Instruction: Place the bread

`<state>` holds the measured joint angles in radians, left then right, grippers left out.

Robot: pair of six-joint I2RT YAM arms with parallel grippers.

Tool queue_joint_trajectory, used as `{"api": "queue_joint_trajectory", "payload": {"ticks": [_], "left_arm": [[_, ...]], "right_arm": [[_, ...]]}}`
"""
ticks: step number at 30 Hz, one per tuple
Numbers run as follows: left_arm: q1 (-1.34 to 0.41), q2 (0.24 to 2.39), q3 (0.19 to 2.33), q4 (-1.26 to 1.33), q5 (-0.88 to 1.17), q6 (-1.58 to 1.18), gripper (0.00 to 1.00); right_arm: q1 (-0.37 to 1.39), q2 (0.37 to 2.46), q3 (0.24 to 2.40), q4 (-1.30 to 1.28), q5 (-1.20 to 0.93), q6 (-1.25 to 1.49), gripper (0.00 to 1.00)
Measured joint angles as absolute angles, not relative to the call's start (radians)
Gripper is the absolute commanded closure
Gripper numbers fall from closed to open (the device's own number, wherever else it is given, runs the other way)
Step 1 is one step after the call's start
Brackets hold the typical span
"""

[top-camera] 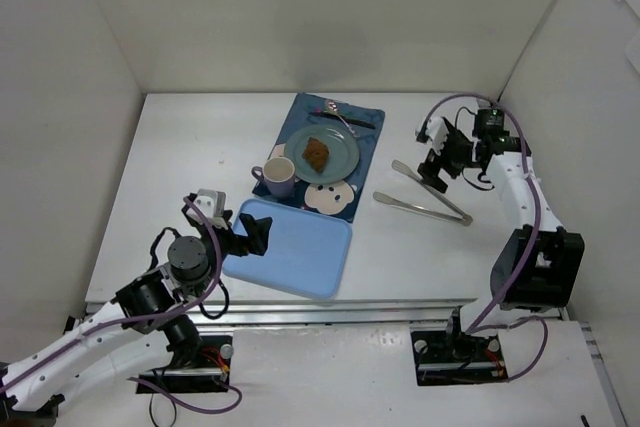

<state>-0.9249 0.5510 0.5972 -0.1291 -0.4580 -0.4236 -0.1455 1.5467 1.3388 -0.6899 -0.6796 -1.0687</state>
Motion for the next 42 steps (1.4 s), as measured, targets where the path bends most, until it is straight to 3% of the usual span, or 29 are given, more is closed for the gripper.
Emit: {"api": "queue_joint_trajectory", "payload": {"ticks": [6, 13, 19, 32, 42], "left_arm": [[-0.925, 0.583, 0.597, -0.127, -0.500, -0.423, 0.02], [-0.925, 0.570, 0.601, -0.138, -0.534, -0.424, 0.01], [-0.925, 0.546, 0.634, -0.177, -0.617, -0.426, 0.01], [-0.925, 0.550, 0.706, -0.215, -0.654, -0.431, 0.01], [-0.925, 0.566, 0.711, -0.222, -0.656, -0.431, 0.01]], "right_arm": [[0.074, 1.431, 1.404, -0.536, -0.767, -0.728, 0.02], [0.374, 1.398, 1.456, -0.418, -0.363, -0.126, 0.02], [0.522, 1.247, 1.274, -0.324, -0.060, 0.204, 0.02], [0.777, 1.046, 1.119, -0.285, 0.123, 0.353, 0.02], [0.818, 1.040, 1.056, -0.282, 0.184, 0.346, 0.02]]}}
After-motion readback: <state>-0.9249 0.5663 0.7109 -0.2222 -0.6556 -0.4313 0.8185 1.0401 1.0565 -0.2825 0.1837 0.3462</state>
